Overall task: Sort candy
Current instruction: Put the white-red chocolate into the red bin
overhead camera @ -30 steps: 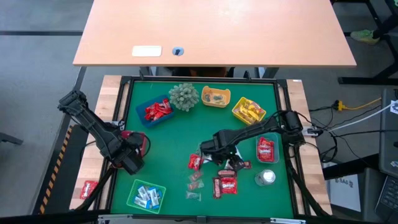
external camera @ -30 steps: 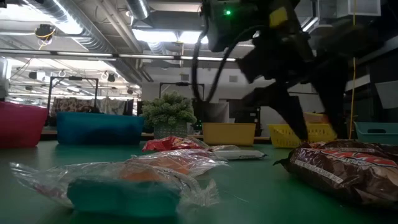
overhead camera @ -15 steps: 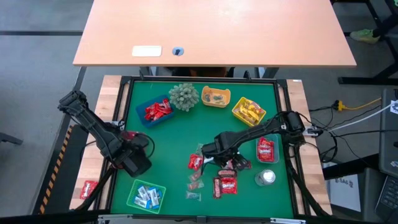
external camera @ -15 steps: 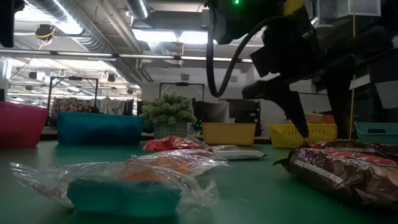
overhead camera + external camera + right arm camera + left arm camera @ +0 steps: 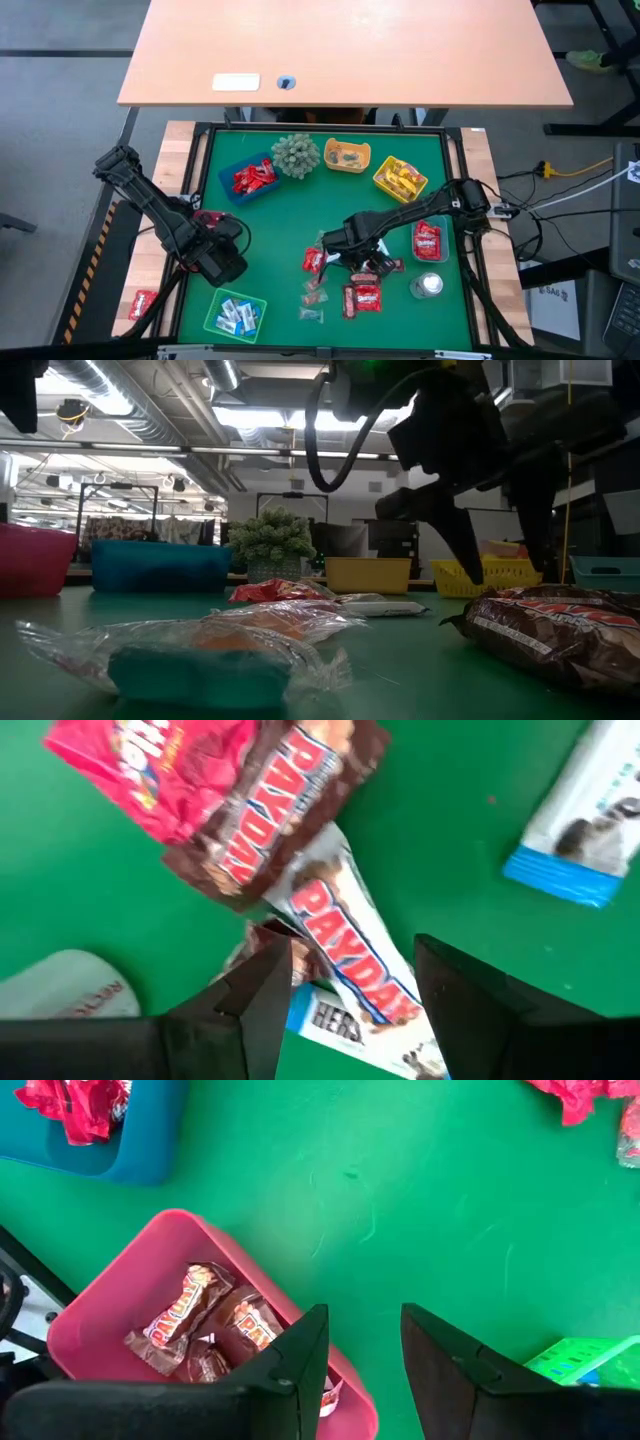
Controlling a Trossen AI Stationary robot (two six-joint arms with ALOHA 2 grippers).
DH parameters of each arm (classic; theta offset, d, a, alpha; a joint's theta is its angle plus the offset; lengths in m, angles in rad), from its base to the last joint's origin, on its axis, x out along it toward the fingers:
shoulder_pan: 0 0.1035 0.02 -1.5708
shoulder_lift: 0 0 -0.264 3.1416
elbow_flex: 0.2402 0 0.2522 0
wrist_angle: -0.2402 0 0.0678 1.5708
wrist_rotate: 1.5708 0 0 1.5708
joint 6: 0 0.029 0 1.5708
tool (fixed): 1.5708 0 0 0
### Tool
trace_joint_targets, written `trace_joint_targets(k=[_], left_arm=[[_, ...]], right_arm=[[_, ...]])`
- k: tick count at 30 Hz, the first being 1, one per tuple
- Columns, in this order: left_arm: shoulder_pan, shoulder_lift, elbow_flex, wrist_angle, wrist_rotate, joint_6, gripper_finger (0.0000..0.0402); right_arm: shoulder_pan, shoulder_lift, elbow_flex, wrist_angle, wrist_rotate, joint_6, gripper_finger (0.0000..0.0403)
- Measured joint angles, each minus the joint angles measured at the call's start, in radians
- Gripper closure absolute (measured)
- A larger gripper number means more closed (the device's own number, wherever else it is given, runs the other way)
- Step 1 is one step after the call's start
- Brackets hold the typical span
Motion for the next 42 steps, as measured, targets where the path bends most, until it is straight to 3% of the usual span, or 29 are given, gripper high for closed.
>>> trace_joint_targets(k=[10,15,19,28,36,42], left_arm=[[0.000,0.000,0.000,0.005,0.000,0.000,0.0288],[0.000,0.000,0.000,0.006,0.000,0.002,0.0288],[0.000,0.000,0.000,0.012,-0.008,0.008,0.0288],[0.000,0.000,0.000,0.064,-0.151,0.008,0.0288],[0.000,0.000,0.000,0.129,-0.218,0.015,0.0288],[0.000,0.000,0.000,0.269,-0.308,0.220,0.0288]], right_arm=[[0.002,-0.007,-0.152,0.164,0.016,0.007,0.0196],[0.002,-0.008,-0.162,0.184,0.034,0.038,0.0198],[0.002,-0.008,-0.162,0.188,0.039,0.039,0.0224],[0.000,-0.003,-0.138,0.163,0.042,0.039,0.0324],[0.001,-0.023,-0.071,0.132,0.049,0.038,0.0309],[0.001,-0.036,-0.030,0.159,0.136,0.064,0.0317]])
